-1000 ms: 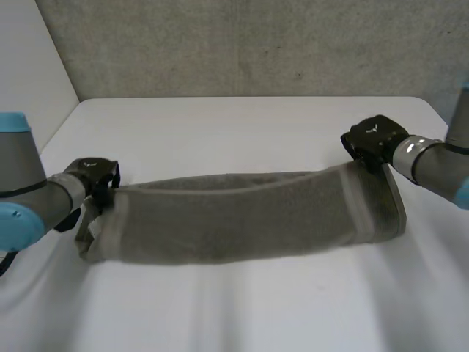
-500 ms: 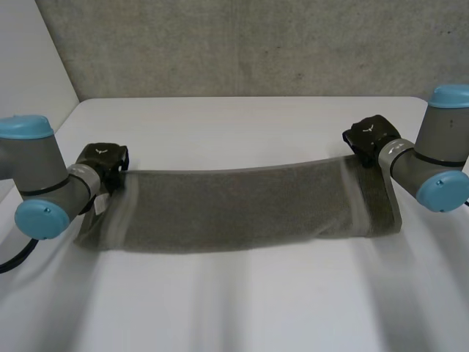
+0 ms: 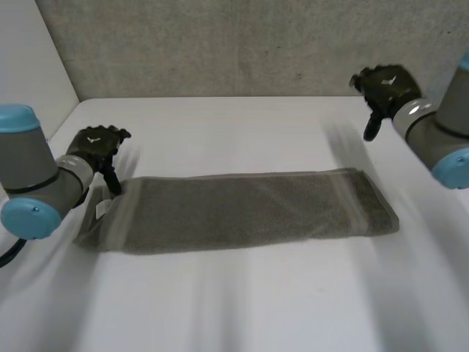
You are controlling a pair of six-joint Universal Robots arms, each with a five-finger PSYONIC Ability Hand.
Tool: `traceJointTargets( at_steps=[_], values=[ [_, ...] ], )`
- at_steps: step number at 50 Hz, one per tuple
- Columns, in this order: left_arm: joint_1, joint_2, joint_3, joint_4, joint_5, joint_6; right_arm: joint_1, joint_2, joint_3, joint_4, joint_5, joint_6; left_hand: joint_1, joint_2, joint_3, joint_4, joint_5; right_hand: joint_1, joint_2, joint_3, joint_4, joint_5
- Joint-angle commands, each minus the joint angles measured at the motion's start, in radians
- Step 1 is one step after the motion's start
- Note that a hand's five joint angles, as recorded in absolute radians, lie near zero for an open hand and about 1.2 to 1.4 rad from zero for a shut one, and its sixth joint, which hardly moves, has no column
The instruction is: Fold the laundry
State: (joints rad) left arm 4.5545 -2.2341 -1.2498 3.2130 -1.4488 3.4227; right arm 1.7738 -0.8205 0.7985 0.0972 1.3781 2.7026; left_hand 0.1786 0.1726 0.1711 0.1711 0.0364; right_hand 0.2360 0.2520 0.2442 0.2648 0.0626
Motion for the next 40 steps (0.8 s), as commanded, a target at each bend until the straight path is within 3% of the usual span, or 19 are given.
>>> traceJointTargets(
  at_steps=[1,7,9,15,19,27,37,40],
  values=[
    [0.008,0.178,-0.149,0.007,0.002,-0.042,-0.005,-0.225,0.252,-0.001,-0.031,0.016,-0.004,0.002,0.003,0.003,-0.036,-0.061,-0.077,-0.070,-0.090,-0.063],
    [0.018,0.277,-0.266,0.038,0.004,-0.097,-0.008,-0.324,0.446,-0.001,-0.070,-0.035,-0.003,0.003,0.004,0.004,-0.036,-0.061,-0.077,-0.070,-0.090,-0.063],
    [0.032,0.332,-0.336,0.074,0.005,-0.123,-0.033,-0.374,0.574,-0.011,-0.086,-0.070,-0.004,0.002,0.003,0.003,-0.036,-0.061,-0.077,-0.070,-0.090,-0.063],
    [0.073,0.395,-0.480,0.174,0.011,-0.129,-0.085,-0.419,0.719,-0.027,-0.113,-0.096,-0.003,0.003,0.004,0.004,-0.036,-0.061,-0.077,-0.070,-0.090,-0.063],
    [0.075,0.396,-0.539,0.229,0.013,-0.129,-0.144,-0.420,0.820,-0.094,-0.163,-0.095,-0.003,0.003,0.004,0.004,-0.036,0.089,0.073,0.081,0.060,0.088],
    [0.077,0.389,-0.594,0.304,0.015,-0.129,-0.188,-0.315,0.858,-0.204,-0.231,-0.096,-0.003,0.003,0.004,0.004,-0.036,0.257,0.241,0.249,0.228,0.256],
    [0.078,0.389,-0.597,0.306,0.015,-0.129,-0.201,-0.227,0.828,-0.206,-0.225,-0.098,-0.003,0.003,0.004,0.004,-0.036,0.424,0.408,0.416,0.396,0.423],
    [0.077,0.384,-0.602,0.311,0.015,-0.129,-0.208,-0.221,0.821,-0.211,-0.225,-0.098,-0.003,0.003,0.004,0.004,-0.036,0.611,0.595,0.603,0.583,0.610]
  ],
)
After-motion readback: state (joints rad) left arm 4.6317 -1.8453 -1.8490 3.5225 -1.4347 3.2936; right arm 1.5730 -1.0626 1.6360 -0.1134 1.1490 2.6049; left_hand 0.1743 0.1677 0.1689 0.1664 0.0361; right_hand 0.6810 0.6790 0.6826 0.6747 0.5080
